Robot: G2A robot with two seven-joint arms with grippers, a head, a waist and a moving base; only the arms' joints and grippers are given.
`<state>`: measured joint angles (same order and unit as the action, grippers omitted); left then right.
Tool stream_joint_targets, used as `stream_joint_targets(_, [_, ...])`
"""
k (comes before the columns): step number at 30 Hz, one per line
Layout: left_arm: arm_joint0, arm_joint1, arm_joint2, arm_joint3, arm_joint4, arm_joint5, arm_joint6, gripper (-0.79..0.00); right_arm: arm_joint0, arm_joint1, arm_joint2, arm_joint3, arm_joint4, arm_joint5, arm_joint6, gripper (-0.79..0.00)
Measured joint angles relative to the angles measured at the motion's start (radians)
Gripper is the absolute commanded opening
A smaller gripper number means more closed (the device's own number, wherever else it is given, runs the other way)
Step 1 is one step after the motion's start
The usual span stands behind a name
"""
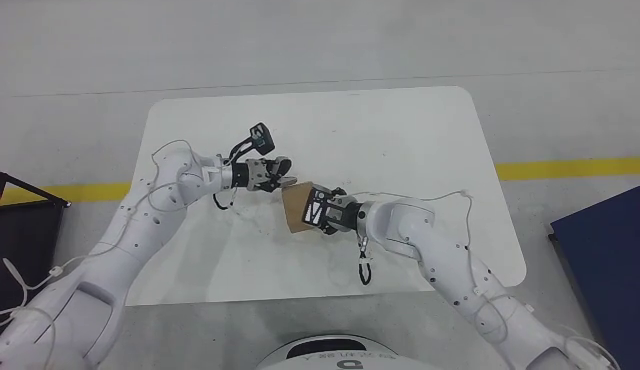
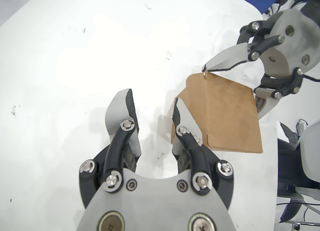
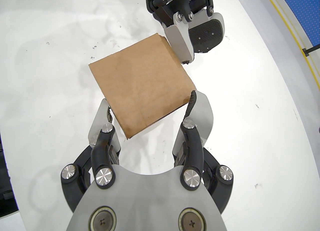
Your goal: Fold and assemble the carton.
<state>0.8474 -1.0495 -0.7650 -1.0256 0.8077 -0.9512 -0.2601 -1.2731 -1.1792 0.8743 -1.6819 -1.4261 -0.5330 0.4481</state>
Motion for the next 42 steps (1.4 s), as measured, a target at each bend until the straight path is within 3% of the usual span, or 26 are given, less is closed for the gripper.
stream_joint_targets(31, [0.008,-0.005,-0.017,0.001,-0.021,-0.042,-0.068,-0.416,0.025,-0.006,-0.004,0.029,0.009,-0.011,-0.001,-0.169])
stream_joint_targets(37, [0.000,0.008,-0.083,0.005,0.043,0.058,0.013,-0.422,0.025,-0.006,-0.001,0.032,0.011,-0.009,-0.001,-0.166])
stream_joint_targets(42, [0.030,0.037,-0.187,-0.083,0.104,0.085,0.169,-0.406,0.018,-0.005,0.004,0.032,0.014,-0.003,-0.001,-0.160])
